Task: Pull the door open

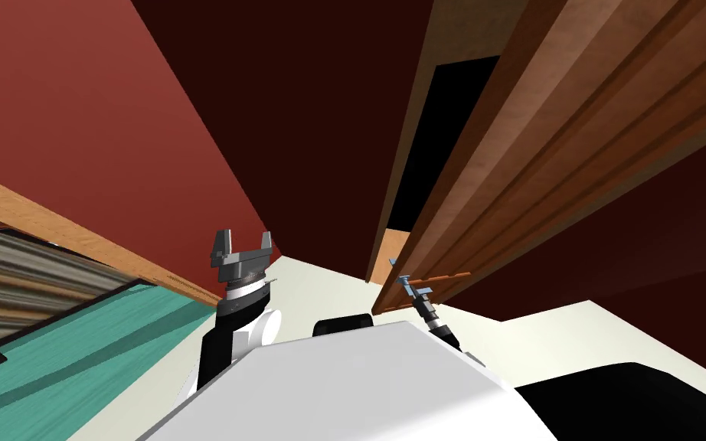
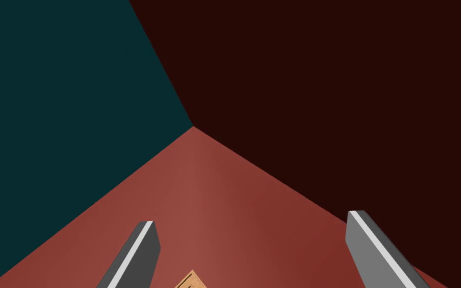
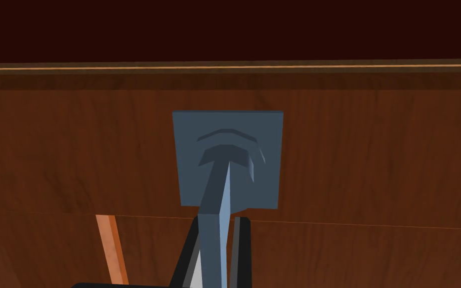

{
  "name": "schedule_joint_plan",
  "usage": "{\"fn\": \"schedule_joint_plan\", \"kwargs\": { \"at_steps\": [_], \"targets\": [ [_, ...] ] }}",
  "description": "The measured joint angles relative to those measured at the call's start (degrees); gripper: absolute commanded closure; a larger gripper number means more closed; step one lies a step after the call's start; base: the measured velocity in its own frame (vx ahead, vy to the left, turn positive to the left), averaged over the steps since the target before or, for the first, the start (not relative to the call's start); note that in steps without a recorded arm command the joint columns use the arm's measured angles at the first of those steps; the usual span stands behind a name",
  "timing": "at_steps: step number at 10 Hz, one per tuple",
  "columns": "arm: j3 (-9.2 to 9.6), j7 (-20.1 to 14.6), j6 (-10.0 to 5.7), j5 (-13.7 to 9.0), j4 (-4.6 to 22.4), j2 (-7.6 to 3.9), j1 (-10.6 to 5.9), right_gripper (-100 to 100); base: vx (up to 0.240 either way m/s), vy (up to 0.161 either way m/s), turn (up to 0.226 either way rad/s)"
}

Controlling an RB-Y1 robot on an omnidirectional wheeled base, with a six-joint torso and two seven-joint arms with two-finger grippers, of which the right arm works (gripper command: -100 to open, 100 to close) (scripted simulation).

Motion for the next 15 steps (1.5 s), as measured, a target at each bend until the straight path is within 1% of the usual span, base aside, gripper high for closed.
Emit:
{"fn": "schedule_joint_plan", "kwargs": {
  "at_steps": [1, 2, 3, 5, 6, 7, 8, 9, 10, 11, 12, 13, 14, 15],
  "targets": [
    [0.16, -0.09, -0.24, -0.05, 0.12, -0.13, 0.12, 100, -0.231, -0.055, 0.168],
    [0.33, -0.24, -0.84, -0.06, 1.11, -0.14, -0.28, 100, -0.103, -0.018, 0.028],
    [0.44, -0.28, -0.92, 0.0, 1.31, -0.06, -0.24, 100, -0.162, -0.044, 0.096],
    [0.19, 0.17, 0.57, -0.04, 0.44, 0.24, -0.88, 100, -0.223, -0.07, 0.153],
    [0.07, 0.22, 0.64, -0.01, 1.54, 0.53, -2.12, 100, -0.217, -0.038, 0.125],
    [-0.18, 0.52, 1.35, -0.08, 1.29, 0.72, -2.64, 100, -0.213, -0.052, 0.101],
    [-0.27, 0.73, 1.83, -0.03, 2.13, 1.1, -3.81, 100, -0.244, -0.099, 0.188],
    [-0.5, 1.15, 2.92, -0.04, 1.88, 1.52, -4.5, 100, -0.258, -0.1, 0.21],
    [-0.59, 1.36, 3.54, 0.03, 2.72, 1.92, -5.86, 100, -0.255, -0.064, 0.164],
    [-0.84, 1.7, 4.53, 0.0, 2.39, 2.19, -6.55, 100, -0.221, -0.068, 0.155],
    [-0.93, 1.86, 4.7, 0.08, 4.12, 2.7, -8.17, 100, -0.117, -0.053, 0.063],
    [-0.93, 2.0, 5.43, 0.11, 3.39, 2.79, -8.02, 100, -0.099, -0.057, 0.082],
    [-1.11, 2.45, 6.93, 0.06, 1.68, 2.97, -7.67, 100, -0.166, -0.046, 0.17],
    [-1.32, 2.62, 7.63, 0.04, 2.3, 3.14, -8.92, 100, -0.211, -0.073, 0.181]
  ]
}}
